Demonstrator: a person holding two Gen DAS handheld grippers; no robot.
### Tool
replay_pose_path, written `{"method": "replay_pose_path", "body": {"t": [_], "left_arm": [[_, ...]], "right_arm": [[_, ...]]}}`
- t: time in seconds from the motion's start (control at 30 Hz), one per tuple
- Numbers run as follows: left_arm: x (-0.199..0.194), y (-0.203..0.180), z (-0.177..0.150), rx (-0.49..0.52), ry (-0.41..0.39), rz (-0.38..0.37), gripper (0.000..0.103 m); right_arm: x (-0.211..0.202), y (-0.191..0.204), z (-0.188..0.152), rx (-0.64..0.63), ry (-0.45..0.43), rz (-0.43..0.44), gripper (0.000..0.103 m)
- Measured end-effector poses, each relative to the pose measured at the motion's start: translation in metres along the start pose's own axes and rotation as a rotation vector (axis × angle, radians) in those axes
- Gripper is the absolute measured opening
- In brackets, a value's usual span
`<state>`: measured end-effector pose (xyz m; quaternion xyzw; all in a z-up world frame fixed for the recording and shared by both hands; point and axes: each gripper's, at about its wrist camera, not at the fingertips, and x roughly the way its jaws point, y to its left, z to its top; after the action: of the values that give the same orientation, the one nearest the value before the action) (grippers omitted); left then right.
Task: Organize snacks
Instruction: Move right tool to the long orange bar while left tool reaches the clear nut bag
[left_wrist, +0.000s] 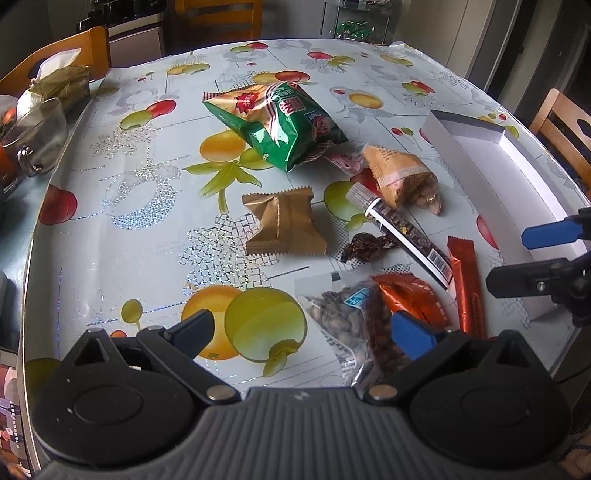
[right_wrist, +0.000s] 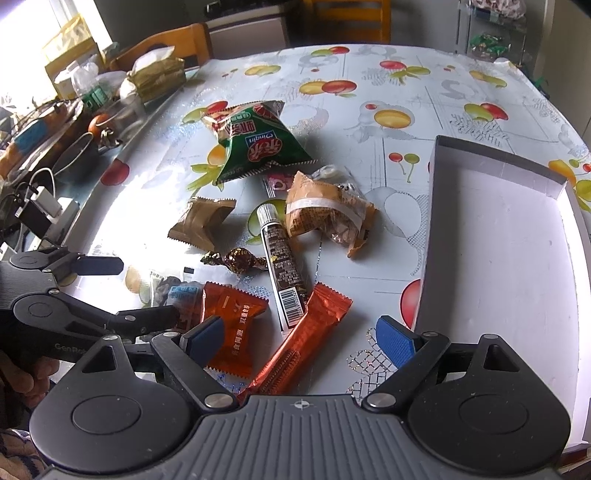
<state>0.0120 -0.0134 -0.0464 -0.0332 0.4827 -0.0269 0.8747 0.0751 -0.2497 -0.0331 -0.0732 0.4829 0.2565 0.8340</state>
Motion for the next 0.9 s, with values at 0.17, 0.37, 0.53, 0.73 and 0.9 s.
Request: {"method": "replay_pose_path", "body": {"t": [0.17, 0.37, 0.53, 0.73, 0.9], "left_arm": [[0.004, -0.001, -0.001, 0.003, 0.010, -0.013, 0.103], [0.009, -0.002, -0.002, -0.006, 0.016, -0.022, 0.098], [0.015, -0.004, -0.004, -0.005, 0.041, -0.043, 0.079], [0.017, -0.013, -0.004, 0.032, 0.043, -0.068, 0.076], [0.018, -0.016, -0.004, 0.051, 0.048, -0.075, 0.063]], "right_arm": [[0.004, 0.001, 0.000, -0.004, 0.010, 0.004, 0.090], [0.006, 0.001, -0.001, -0.002, 0.016, 0.008, 0.089], [0.008, -0.001, -0.001, 0.001, 0.023, 0.006, 0.089], [0.011, -0.002, -0.002, 0.007, 0.035, 0.006, 0.089], [0.016, -0.002, -0.003, 0.015, 0.041, 0.006, 0.088]]}}
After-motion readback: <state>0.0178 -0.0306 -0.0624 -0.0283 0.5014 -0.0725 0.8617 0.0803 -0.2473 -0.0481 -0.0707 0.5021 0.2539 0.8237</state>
